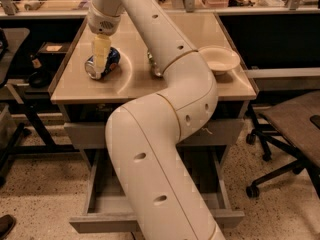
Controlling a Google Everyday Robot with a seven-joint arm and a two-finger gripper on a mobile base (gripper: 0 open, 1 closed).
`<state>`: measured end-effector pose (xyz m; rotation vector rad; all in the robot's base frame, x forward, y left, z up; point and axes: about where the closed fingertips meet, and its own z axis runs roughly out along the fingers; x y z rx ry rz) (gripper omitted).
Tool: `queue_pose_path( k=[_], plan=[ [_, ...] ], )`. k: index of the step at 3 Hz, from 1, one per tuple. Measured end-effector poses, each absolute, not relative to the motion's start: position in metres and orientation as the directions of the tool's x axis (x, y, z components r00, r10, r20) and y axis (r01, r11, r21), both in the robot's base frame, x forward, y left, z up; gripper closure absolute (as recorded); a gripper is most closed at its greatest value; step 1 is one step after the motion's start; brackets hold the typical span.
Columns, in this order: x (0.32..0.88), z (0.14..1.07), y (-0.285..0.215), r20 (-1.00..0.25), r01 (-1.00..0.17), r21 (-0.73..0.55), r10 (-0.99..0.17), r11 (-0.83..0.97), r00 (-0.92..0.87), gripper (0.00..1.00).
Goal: Place pepsi can into middle drawer
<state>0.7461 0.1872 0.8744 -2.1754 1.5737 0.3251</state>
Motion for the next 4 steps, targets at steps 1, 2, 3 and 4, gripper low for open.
queue_pose_path(
  k=[1, 2, 3, 4],
  plan=[
    [0.752, 0.874, 0.193, -0.438, -0.941, -0.227, -0.837, -0.25, 0.328, 0.0],
    [0.75, 0.873, 0.173, -0.362, -0.94, -0.215, -0.872, -0.264, 0.328, 0.0],
    [0.746, 0.876, 0.162, -0.314, -0.932, -0.212, -0.882, -0.294, 0.35, 0.0],
    [0.746, 0.876, 0.162, -0.313, -0.932, -0.212, -0.882, -0.295, 0.351, 0.0]
  ],
)
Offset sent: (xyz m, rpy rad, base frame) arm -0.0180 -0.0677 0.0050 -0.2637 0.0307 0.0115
